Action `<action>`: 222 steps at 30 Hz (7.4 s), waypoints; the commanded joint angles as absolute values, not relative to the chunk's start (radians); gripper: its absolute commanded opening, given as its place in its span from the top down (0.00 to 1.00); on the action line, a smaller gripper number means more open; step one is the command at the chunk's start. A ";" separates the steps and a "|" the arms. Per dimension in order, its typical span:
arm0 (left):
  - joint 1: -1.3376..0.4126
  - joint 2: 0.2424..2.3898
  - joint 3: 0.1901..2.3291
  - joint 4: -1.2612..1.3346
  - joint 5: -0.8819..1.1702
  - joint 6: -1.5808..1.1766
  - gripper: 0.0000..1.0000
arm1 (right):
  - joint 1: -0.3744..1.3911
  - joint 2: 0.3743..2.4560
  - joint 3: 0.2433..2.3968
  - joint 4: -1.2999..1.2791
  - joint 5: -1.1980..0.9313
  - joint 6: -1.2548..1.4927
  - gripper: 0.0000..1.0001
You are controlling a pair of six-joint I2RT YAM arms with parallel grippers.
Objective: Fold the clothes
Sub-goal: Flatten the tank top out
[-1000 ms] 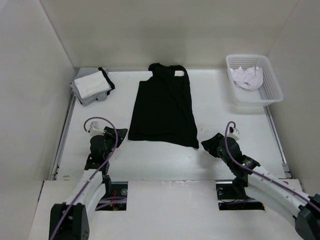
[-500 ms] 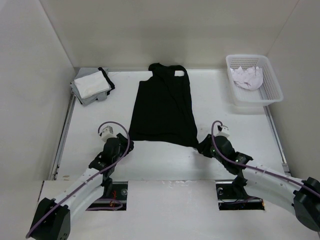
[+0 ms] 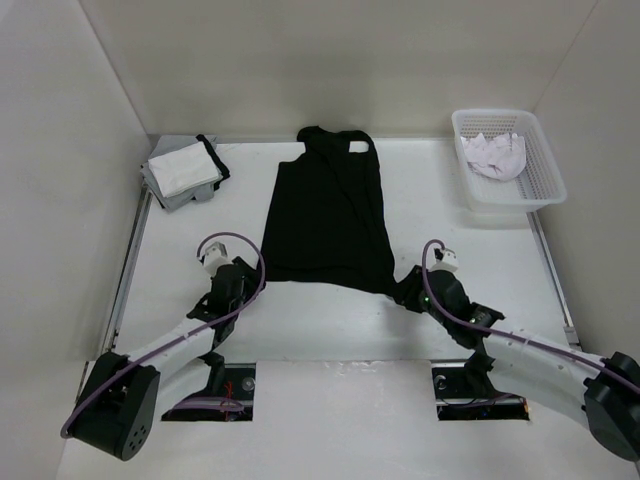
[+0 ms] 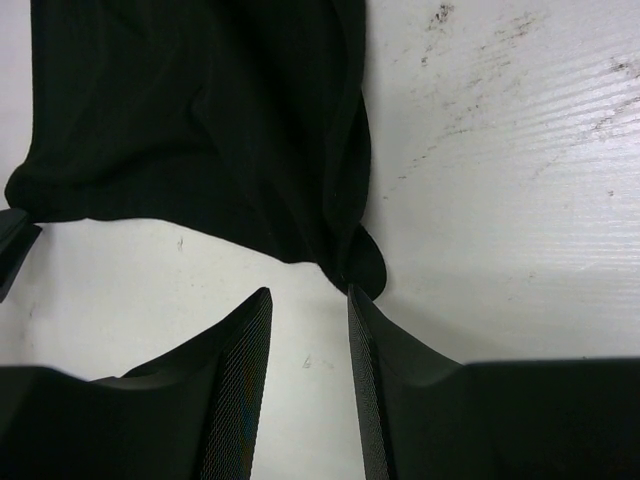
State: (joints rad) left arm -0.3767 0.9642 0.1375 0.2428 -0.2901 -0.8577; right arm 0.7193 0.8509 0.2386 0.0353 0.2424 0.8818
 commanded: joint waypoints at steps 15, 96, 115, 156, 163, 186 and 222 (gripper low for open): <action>-0.354 1.005 0.207 0.408 -0.216 -0.804 0.95 | 0.689 0.916 0.253 0.094 0.255 0.868 0.51; -0.013 0.789 0.328 0.242 -0.112 -0.997 0.98 | 0.671 1.177 0.637 -0.015 0.015 0.716 1.00; 0.005 0.813 0.275 0.250 -0.106 -0.971 0.98 | 0.481 1.659 0.836 0.144 -0.032 0.692 1.00; -0.031 0.742 0.184 0.259 -0.064 -0.943 0.97 | 0.772 1.399 0.468 0.207 0.100 0.893 0.80; -0.031 0.715 0.196 0.244 -0.060 -0.953 0.98 | 0.755 1.362 0.454 0.250 0.067 0.902 1.00; -0.136 0.526 1.270 -0.052 -0.187 -0.927 1.00 | 1.301 0.865 1.808 -0.522 0.793 0.292 1.00; 0.078 1.350 1.492 0.161 0.133 -1.063 0.99 | 0.308 1.439 1.938 -0.422 -0.058 0.595 1.00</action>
